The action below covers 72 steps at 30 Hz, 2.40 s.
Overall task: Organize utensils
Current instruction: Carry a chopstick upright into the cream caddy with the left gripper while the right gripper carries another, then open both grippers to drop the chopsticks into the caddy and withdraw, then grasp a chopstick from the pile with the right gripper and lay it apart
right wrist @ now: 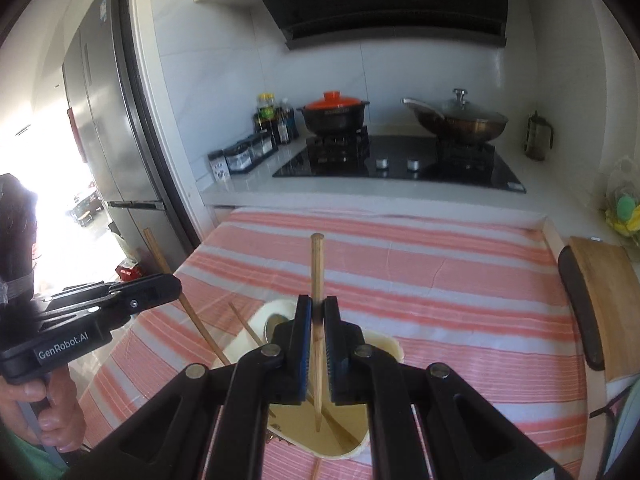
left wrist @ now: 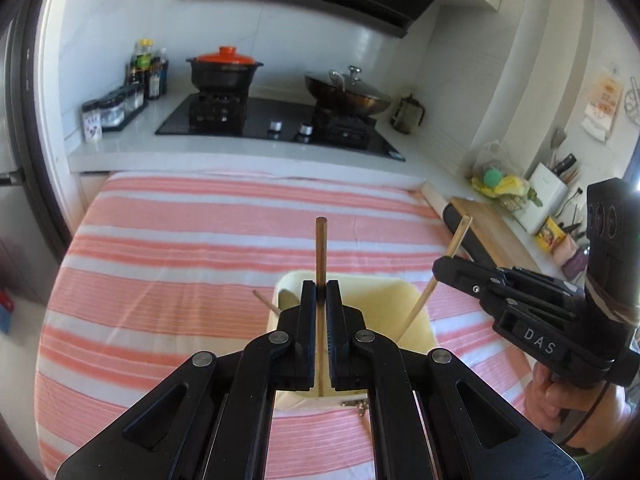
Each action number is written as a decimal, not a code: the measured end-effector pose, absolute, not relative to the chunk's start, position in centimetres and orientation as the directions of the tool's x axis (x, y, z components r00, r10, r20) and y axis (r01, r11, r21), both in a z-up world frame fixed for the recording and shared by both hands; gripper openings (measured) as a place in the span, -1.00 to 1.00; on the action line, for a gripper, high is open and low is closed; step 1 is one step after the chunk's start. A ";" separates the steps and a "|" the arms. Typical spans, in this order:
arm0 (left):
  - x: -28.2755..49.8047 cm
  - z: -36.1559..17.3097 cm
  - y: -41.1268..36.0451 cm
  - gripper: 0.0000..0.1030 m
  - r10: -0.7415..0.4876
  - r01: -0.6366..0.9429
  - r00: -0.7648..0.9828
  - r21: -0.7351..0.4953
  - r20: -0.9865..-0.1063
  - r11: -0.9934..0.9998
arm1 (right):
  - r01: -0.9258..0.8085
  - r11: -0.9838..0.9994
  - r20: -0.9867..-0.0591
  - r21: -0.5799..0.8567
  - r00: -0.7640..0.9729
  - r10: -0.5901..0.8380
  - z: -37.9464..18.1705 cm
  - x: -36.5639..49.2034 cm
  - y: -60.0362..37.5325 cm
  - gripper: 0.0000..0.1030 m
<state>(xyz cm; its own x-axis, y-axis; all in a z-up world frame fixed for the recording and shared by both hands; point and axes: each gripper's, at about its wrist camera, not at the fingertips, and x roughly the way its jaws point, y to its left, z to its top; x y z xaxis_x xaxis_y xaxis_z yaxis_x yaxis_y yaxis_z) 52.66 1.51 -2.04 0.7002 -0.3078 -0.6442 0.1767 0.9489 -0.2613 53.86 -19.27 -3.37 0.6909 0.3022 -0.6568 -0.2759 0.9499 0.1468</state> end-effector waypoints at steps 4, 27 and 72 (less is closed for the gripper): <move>52.6 -2.5 1.0 -0.42 -0.301 0.166 0.676 -0.260 -0.672 0.951 | -0.272 0.948 -0.694 0.167 0.651 0.309 -4.5 54.3 -18.7 -0.55; 26.6 -15.0 4.0 0.65 -0.335 0.285 0.581 -0.200 -0.742 0.938 | 0.114 0.993 -0.704 0.034 0.708 -0.057 -13.9 21.6 -33.8 0.10; 35.0 -18.8 -6.6 -0.92 -0.093 0.245 0.531 0.047 -0.842 0.968 | 0.067 0.995 -0.820 0.071 0.571 0.020 -20.5 25.4 -35.3 -0.88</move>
